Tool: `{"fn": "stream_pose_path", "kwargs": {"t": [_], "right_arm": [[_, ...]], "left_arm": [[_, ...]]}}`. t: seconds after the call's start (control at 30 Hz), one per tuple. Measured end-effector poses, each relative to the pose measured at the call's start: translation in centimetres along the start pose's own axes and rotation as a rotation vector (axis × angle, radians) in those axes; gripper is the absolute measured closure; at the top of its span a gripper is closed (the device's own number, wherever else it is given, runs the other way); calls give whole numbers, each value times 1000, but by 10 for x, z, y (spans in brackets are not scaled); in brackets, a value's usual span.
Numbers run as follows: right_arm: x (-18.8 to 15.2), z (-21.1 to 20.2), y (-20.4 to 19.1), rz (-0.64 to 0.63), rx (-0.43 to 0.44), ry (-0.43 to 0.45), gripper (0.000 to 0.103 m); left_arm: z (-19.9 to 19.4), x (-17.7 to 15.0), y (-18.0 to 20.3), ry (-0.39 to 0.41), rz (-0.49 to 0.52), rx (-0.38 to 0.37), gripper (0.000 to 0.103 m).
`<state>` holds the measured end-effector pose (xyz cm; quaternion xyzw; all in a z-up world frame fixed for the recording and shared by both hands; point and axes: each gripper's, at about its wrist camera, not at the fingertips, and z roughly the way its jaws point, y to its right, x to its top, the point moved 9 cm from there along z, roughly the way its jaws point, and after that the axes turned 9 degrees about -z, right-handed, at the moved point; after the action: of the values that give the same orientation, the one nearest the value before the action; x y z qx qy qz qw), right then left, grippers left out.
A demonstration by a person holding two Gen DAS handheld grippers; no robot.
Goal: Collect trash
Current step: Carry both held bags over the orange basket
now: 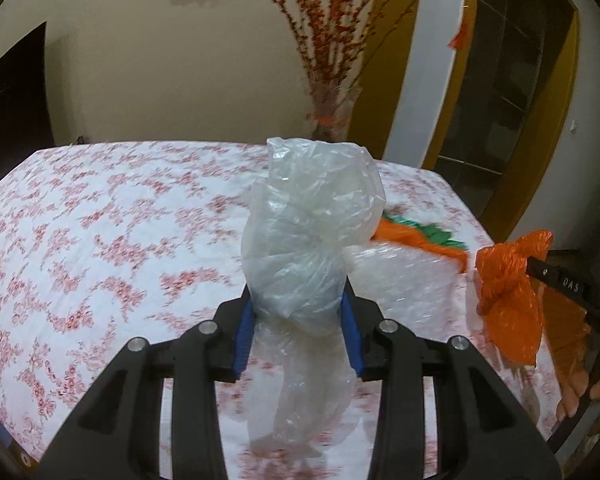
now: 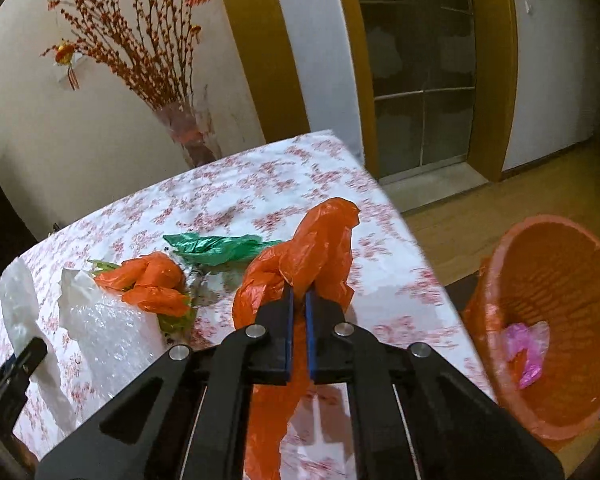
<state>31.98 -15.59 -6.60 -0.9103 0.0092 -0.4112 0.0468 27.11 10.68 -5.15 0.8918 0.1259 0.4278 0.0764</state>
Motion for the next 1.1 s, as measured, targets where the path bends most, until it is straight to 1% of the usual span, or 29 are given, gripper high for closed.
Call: {"fn": "stream_pose_path", "kwargs": {"t": [0.23, 0.53, 0.8, 0.97, 1.1], "right_arm": [[2, -33, 33, 11, -19, 39, 98], [3, -66, 78, 37, -58, 80, 98], [-1, -92, 124, 52, -121, 118, 98], [-5, -103, 150, 65, -152, 133, 98], [-8, -117, 170, 88, -171, 164, 98]], "left_arm": [[-12, 1, 58, 4, 55, -78, 65], [-20, -13, 138, -23, 123, -185, 65], [-16, -37, 209, -68, 198, -270, 65], [-15, -52, 248, -98, 225, -331, 65], [-13, -65, 279, -120, 261, -375, 65]]}}
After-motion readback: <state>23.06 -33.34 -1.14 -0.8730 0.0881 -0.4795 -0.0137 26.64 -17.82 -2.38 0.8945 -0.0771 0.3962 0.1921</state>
